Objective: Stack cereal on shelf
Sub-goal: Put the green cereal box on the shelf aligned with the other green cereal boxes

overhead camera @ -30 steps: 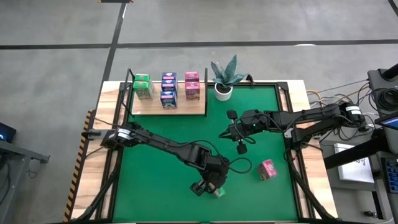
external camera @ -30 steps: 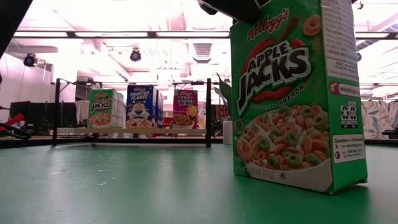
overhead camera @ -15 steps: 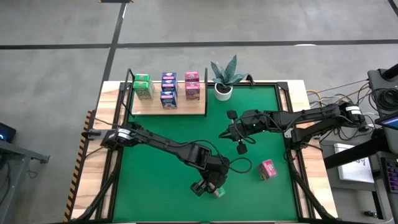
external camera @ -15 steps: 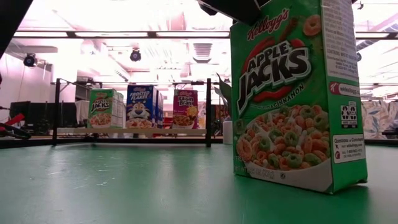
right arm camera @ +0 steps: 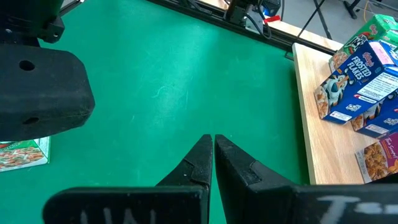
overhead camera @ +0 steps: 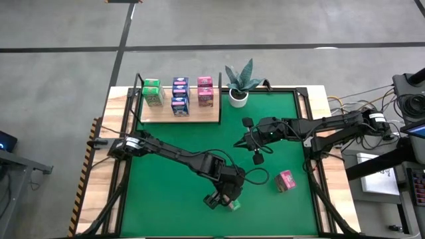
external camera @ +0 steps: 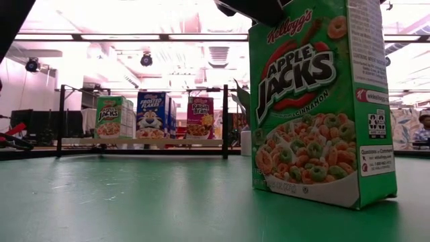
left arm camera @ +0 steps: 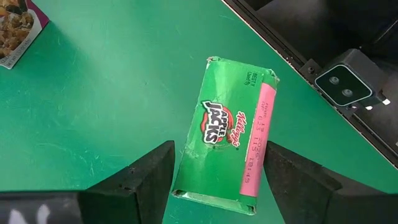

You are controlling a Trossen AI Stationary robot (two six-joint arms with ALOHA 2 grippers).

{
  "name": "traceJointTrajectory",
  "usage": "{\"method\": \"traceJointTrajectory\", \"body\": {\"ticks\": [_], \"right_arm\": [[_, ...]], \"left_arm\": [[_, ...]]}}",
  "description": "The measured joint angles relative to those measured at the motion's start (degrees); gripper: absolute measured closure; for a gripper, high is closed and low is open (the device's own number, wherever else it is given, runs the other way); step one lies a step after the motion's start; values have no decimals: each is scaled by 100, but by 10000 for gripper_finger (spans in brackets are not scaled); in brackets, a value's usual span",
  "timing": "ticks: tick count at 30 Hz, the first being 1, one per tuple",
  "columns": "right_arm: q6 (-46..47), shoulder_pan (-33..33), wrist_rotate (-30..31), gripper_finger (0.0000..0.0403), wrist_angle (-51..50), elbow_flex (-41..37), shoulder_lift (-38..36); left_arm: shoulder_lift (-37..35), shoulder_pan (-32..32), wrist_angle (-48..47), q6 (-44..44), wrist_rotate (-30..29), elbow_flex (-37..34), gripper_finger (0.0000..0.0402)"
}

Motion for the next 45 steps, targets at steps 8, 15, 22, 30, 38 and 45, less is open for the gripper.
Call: {"method": "traceJointTrajectory", "body": {"ticks": [8, 15, 22, 30, 38, 45], "right_arm": [[0, 0, 2, 394, 0, 0, 0], [0, 0, 2, 394, 0, 0, 0], [0, -1, 2, 394, -36, -2, 1], [-2, 0, 2, 394, -44, -2, 1], [-2, -2, 6, 394, -40, -2, 1], [-2, -2, 6, 394, -24, -2, 0]], "left_arm": [[-1, 0, -1, -22, 2, 0, 245], [-2, -2, -131, -22, 2, 31, 259], [-2, -13, -1072, -22, -15, 420, 260], [-149, -13, -1783, -2, -272, 560, 260], [-1014, -13, -1958, -73, -799, 44, 260], [-2306, 32, -1957, -598, -1548, -1214, 260]]}}
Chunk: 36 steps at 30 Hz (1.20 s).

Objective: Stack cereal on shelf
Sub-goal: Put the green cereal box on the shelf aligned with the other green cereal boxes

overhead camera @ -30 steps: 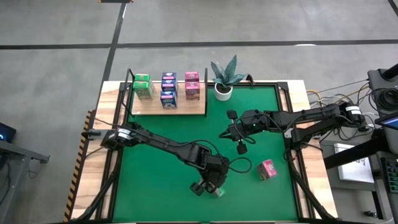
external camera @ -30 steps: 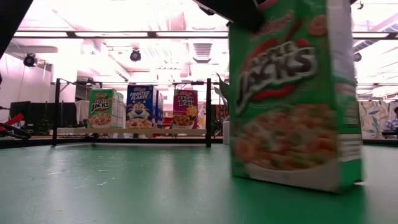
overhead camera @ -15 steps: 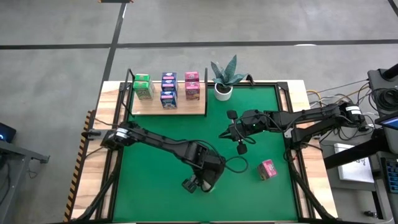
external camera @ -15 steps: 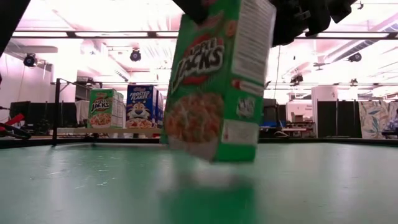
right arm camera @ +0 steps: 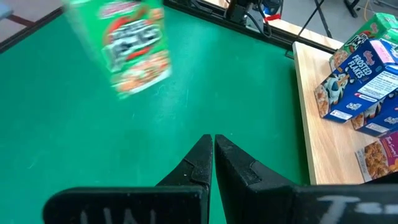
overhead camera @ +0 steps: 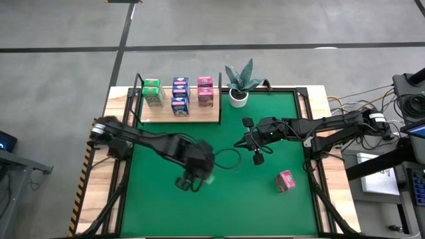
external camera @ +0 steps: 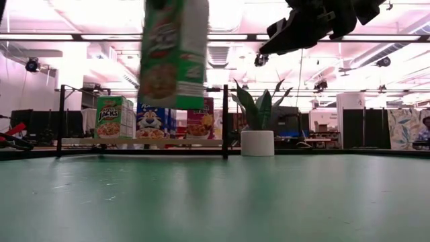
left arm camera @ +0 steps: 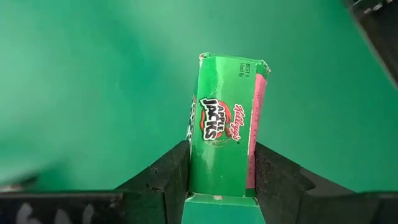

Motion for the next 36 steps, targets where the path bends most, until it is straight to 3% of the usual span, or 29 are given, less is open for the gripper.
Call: {"method": "traceJointTrajectory", "body": {"ticks": [11, 19, 26, 33, 36], "right_arm": [[-2, 0, 0, 394, 159, 0, 2], [-20, 0, -2, 394, 268, 0, 0], [-46, 0, -4, 394, 288, 0, 0], [-110, 0, -7, 394, 331, 0, 0], [-111, 0, -4, 394, 330, 0, 0]], "left_arm": [[-2831, 364, -45, -1182, -1409, -2410, 260], [-4477, 1484, -227, -1532, -1511, -3307, 260], [-4948, 2938, -549, -906, -1676, -3639, 260], [-4776, 4340, -465, -1, -1656, -3662, 260], [-4659, 4798, -294, 369, -1381, -3745, 260]]}}
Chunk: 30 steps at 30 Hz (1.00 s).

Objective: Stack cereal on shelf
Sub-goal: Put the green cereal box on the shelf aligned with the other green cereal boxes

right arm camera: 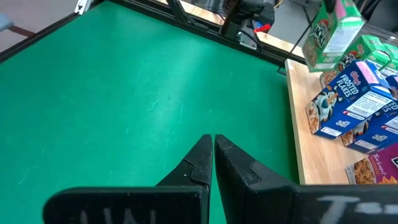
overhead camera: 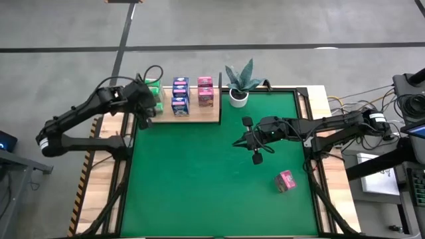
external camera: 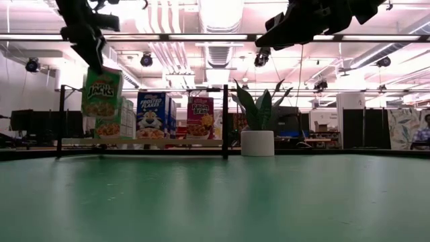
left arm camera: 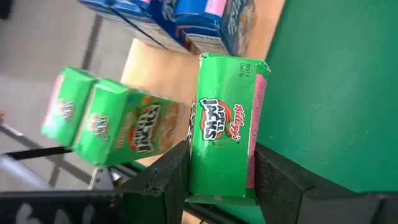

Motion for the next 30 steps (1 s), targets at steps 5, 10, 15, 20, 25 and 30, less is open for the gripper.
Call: {"method": "traceJointTrajectory", "body": {"ticks": [5, 10, 15, 20, 25, 30], "right_arm": [[-4, 0, -2, 394, 0, 0, 0], [-142, 0, -2, 394, 25, 0, 0], [-226, 0, -2, 394, 149, 0, 0], [-285, 2, -2, 394, 152, 0, 0], [-304, 0, -1, 394, 155, 0, 0], [-302, 0, 0, 394, 168, 0, 0]], "left_arm": [[166, 430, 154, 529, 506, -203, 260], [276, 549, 360, 806, 527, -241, 260], [353, 582, 449, 857, 526, -241, 260], [362, 624, 525, 812, 528, -314, 260], [360, 676, 649, 820, 525, -597, 260], [358, 678, 761, 830, 519, -680, 260]]}}
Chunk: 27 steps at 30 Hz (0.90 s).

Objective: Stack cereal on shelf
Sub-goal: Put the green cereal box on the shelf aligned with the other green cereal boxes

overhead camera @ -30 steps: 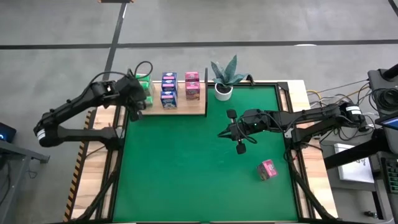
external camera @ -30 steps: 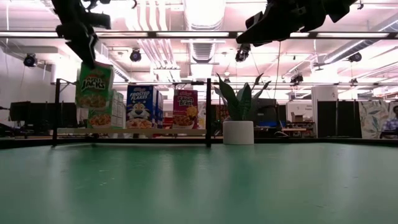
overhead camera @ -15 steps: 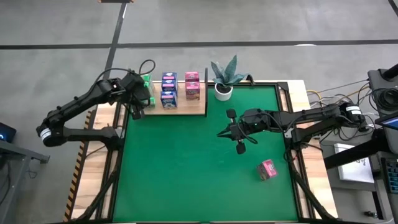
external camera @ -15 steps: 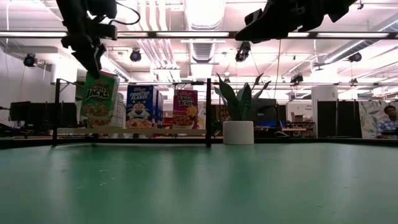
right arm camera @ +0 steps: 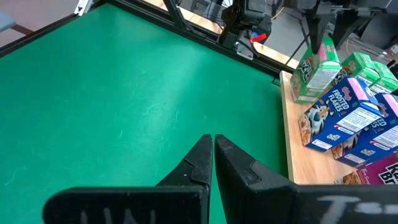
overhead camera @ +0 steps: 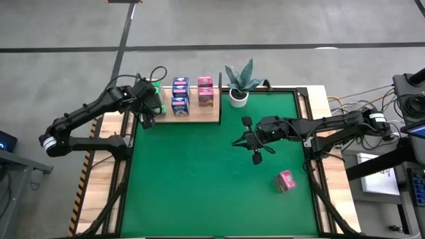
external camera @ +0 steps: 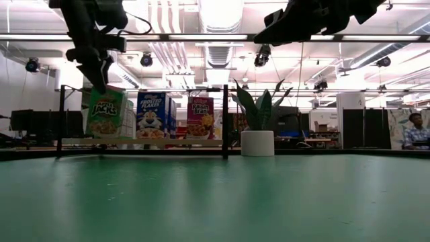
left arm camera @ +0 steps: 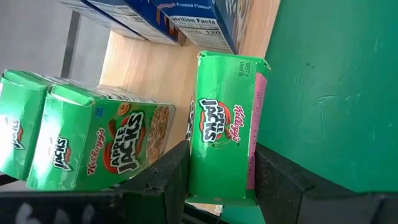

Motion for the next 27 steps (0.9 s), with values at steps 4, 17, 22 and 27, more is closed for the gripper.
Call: {"method": "traceJointTrajectory", "body": {"ticks": [4, 17, 22, 27], "right_arm": [[0, 0, 0, 394, -1, 0, 0], [0, 0, -1, 394, -4, 13, 0], [0, 0, -2, 394, -4, 15, 0], [0, 0, -1, 394, -4, 15, 0]], "left_arm": [[-7, 0, 2, 55, -40, -1, 260], [-7, 0, 48, 43, -114, -1, 254], [-7, 2, 40, 44, -353, -1, 224], [-9, 9, 40, 46, -350, -1, 196]]}}
